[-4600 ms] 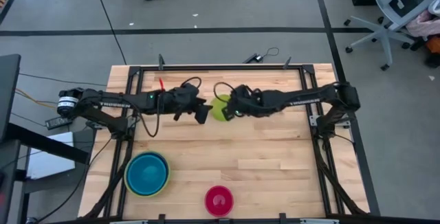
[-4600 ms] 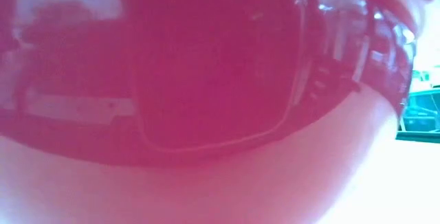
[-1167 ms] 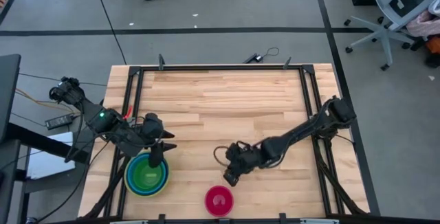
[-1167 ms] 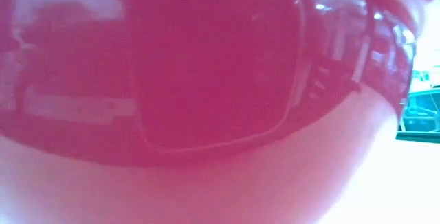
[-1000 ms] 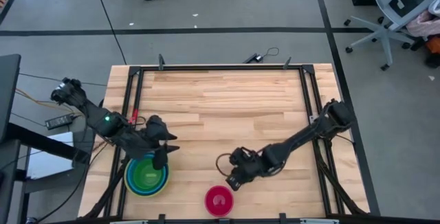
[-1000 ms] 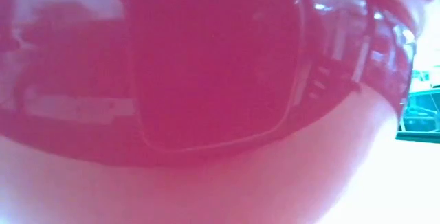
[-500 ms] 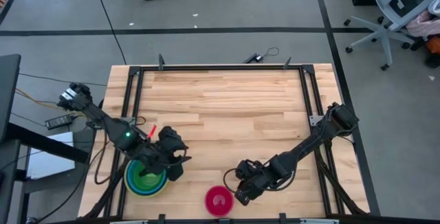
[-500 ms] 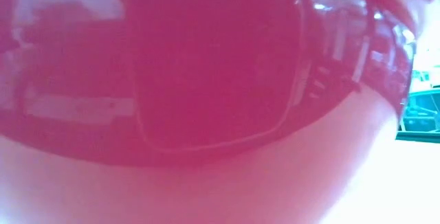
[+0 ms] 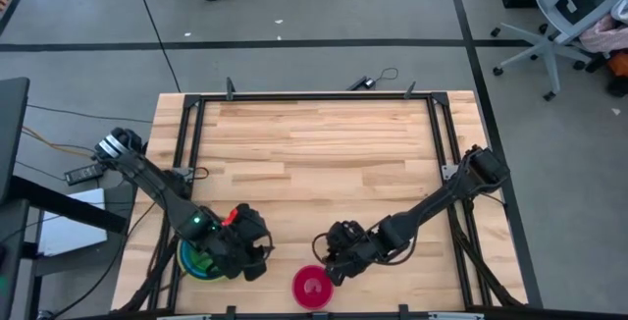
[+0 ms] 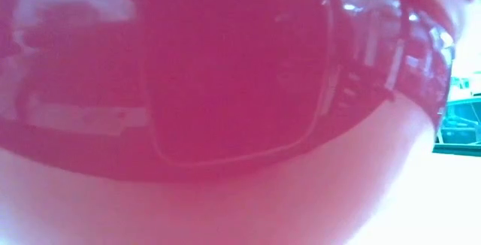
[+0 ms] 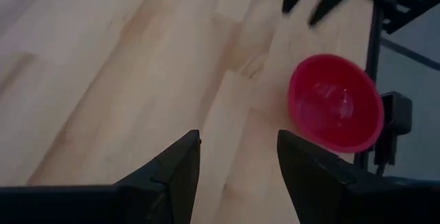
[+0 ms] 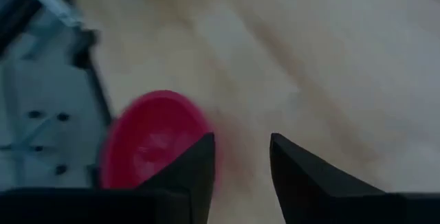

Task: Nest bowls inside each other
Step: Stack the pink bowl on top of the light green bowl, then return to Home Position

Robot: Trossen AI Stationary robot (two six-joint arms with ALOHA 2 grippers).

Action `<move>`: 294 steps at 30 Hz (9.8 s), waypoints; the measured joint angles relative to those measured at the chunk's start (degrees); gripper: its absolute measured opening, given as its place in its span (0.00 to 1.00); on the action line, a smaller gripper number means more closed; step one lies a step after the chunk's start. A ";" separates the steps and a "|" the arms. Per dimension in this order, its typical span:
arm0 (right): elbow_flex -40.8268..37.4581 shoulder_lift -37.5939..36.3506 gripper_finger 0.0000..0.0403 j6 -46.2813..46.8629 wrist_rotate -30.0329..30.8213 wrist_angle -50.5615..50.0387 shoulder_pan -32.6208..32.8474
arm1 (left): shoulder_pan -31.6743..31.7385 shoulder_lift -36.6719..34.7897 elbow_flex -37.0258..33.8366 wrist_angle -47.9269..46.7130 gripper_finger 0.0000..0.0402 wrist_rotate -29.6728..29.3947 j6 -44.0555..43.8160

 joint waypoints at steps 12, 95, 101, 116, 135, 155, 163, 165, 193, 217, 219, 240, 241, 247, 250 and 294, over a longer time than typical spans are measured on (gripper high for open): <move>-0.04 9.33 0.52 -6.30 -8.23 9.01 -0.66 | 0.54 0.12 0.02 3.14 0.48 1.27 -0.46; 22.23 -4.82 0.60 -27.07 4.52 -24.41 -24.52 | -12.70 -26.36 -27.09 -9.34 0.18 24.34 -33.74; 22.23 -4.82 0.60 -25.52 4.07 -24.90 -23.57 | -13.73 -25.74 -27.19 -13.18 0.38 25.36 -37.24; 22.23 -4.82 0.60 -23.62 0.27 -28.12 -23.54 | -13.66 -26.88 -18.31 -21.49 0.55 28.87 -42.05; 22.15 -16.55 0.56 -36.00 -2.48 -20.31 -23.26 | 0.31 -26.49 -4.00 -13.76 0.48 -17.53 -10.04; -27.72 -52.56 0.05 -38.41 -12.61 13.60 -26.23 | 31.59 -37.33 -19.32 28.10 0.17 9.98 38.09; -41.89 -67.59 0.01 -44.46 -8.61 18.45 -27.65 | 31.64 -51.13 -35.09 36.33 0.02 7.72 40.58; -46.68 -70.80 0.01 -46.05 -9.33 23.40 -27.97 | 31.64 -54.40 -38.95 37.84 0.02 8.82 40.34; -73.35 -92.14 0.00 -46.13 -23.90 38.91 -37.57 | 30.42 -78.03 -57.32 37.27 0.00 7.49 47.58; -75.56 -101.09 0.00 -44.06 -31.46 36.60 -42.88 | 30.38 -84.10 -58.45 37.27 0.00 9.50 50.60; -75.56 -102.17 0.00 -44.03 -31.48 35.67 -43.15 | 30.38 -84.08 -58.68 37.47 0.00 9.55 49.69; -75.56 -103.61 0.01 -41.96 -37.74 32.84 -45.59 | 32.41 -83.47 -64.70 47.26 0.00 15.67 47.15; -75.56 -103.61 0.01 -41.98 -38.72 32.54 -46.10 | 32.86 -83.47 -64.70 47.26 0.00 15.69 47.15; -75.56 -103.61 0.01 -42.32 -40.47 30.45 -48.94 | 34.73 -83.47 -64.72 48.45 0.00 16.32 47.15; -75.56 -103.59 0.01 -40.78 -40.14 30.45 -49.66 | 34.68 -83.47 -64.72 48.38 0.00 18.98 47.15; -75.56 -103.33 0.10 -39.27 -32.64 29.80 -44.24 | 34.68 -83.44 -64.78 46.26 0.05 18.56 48.20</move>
